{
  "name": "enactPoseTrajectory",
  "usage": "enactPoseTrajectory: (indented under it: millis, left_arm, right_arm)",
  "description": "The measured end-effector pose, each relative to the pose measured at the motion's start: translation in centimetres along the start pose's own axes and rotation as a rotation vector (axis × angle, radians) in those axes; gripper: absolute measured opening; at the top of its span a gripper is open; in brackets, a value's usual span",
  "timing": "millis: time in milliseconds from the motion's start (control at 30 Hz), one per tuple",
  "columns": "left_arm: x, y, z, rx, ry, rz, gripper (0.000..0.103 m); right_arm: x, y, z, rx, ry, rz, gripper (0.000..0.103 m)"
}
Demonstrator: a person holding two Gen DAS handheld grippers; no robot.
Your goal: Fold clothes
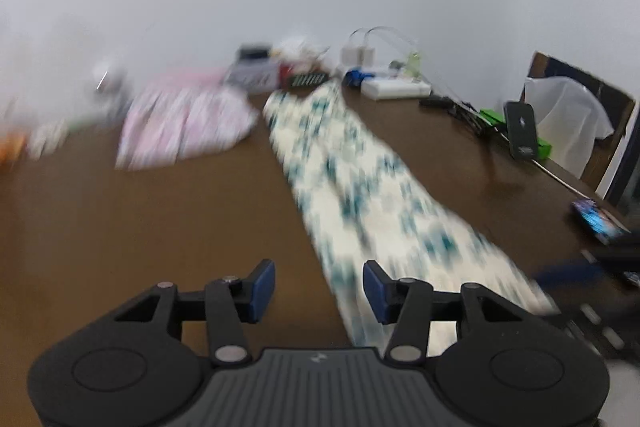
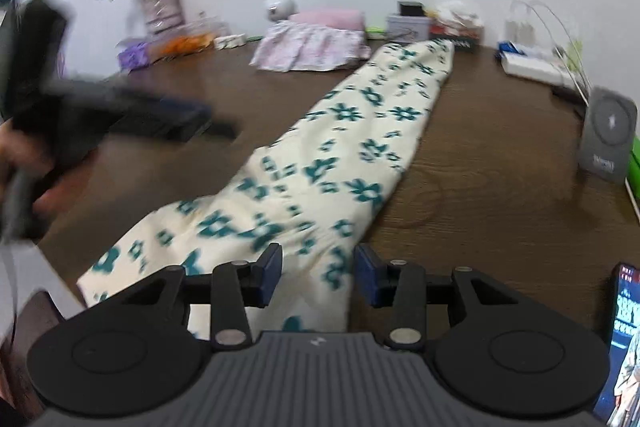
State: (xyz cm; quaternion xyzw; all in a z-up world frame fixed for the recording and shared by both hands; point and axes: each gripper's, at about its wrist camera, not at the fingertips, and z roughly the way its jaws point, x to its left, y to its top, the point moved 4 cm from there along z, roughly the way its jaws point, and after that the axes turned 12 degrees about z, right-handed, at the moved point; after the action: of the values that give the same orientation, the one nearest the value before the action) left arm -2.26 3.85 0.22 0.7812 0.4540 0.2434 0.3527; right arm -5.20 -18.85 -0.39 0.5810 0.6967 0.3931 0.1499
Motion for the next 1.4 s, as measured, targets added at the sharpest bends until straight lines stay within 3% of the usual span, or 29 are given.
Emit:
enactPoseTrajectory:
  millis: [67, 167, 300, 367, 433, 600, 700, 800, 867, 1000, 1033, 1100, 1133, 1167, 1200, 1267, 1400]
  left_arm:
    - [-0.4, -2.5, -2.0, 0.006, -0.008, -0.101, 0.047]
    - [-1.4, -4.2, -3.9, -0.019, 0.023, -0.133, 0.047]
    - [-2.0, -5.0, -3.8, 0.009, 0.049, -0.133, 0.047]
    - [-2.1, -5.4, -3.9, 0.009, 0.04, -0.149, 0.047]
    - [-2.2, -5.9, -3.9, 0.01, 0.022, -0.168, 0.047]
    - [-3.6, -6.7, -4.2, 0.003, 0.007, -0.151, 0.039]
    - [-4.6, -6.9, -4.3, 0.004, -0.026, -0.159, 0.008]
    - [-5.6, -7.1, -4.5, -0.005, -0.013, -0.154, 0.005]
    - [-6.4, -7.1, -5.0, -0.015, -0.032, -0.134, 0.005]
    - [-8.0, -7.2, -5.6, -0.026, -0.075, -0.059, 0.007]
    - [-8.1, -7.3, -5.7, -0.041, -0.079, -0.037, 0.014]
    - [-8.3, -7.7, -6.2, -0.081, -0.093, 0.031, 0.028]
    - [-8.3, -8.0, -6.6, -0.108, -0.09, 0.095, 0.038]
    - [-8.3, -8.2, -7.1, -0.136, -0.084, 0.161, 0.041]
    - [-8.1, -8.5, -7.4, -0.156, -0.067, 0.219, 0.044]
    - [-7.8, -9.2, -7.7, -0.163, -0.067, 0.306, 0.045]
    - [-8.4, -10.8, -7.7, -0.187, -0.118, 0.444, 0.052]
  right_arm:
    - [1.4, -0.3, -0.1, 0.0, -0.014, -0.053, 0.041]
    - [2.5, -0.7, 0.2, -0.003, -0.048, -0.078, 0.042]
    - [2.7, -1.4, -0.3, -0.026, -0.07, -0.064, 0.047]
    - [2.3, -1.6, -1.5, -0.051, -0.057, -0.041, 0.063]
    - [1.5, -2.0, -2.8, -0.075, -0.046, -0.013, 0.072]
    - [-0.5, -3.6, -4.3, -0.068, -0.05, 0.078, 0.07]
    - [-0.6, -4.4, -4.6, -0.064, -0.03, 0.094, 0.065]
    - [-0.1, -5.2, -4.1, -0.017, -0.022, 0.093, 0.042]
    - [0.3, -5.5, -3.7, 0.017, -0.022, 0.08, 0.012]
    - [1.9, -5.6, -4.9, 0.018, 0.008, 0.007, 0.005]
    - [2.3, -5.7, -5.4, 0.007, 0.029, -0.018, 0.005]
    - [3.2, -5.8, -6.6, -0.043, 0.088, -0.118, 0.016]
    - [3.5, -6.0, -7.3, -0.077, 0.098, -0.188, 0.043]
    - [3.8, -6.3, -8.0, -0.113, 0.105, -0.262, 0.078]
    - [4.0, -6.8, -8.6, -0.154, 0.093, -0.361, 0.088]
    - [4.4, -8.2, -9.1, -0.189, 0.06, -0.563, 0.092]
    - [4.8, -11.5, -6.7, -0.118, 0.013, -0.857, 0.091]
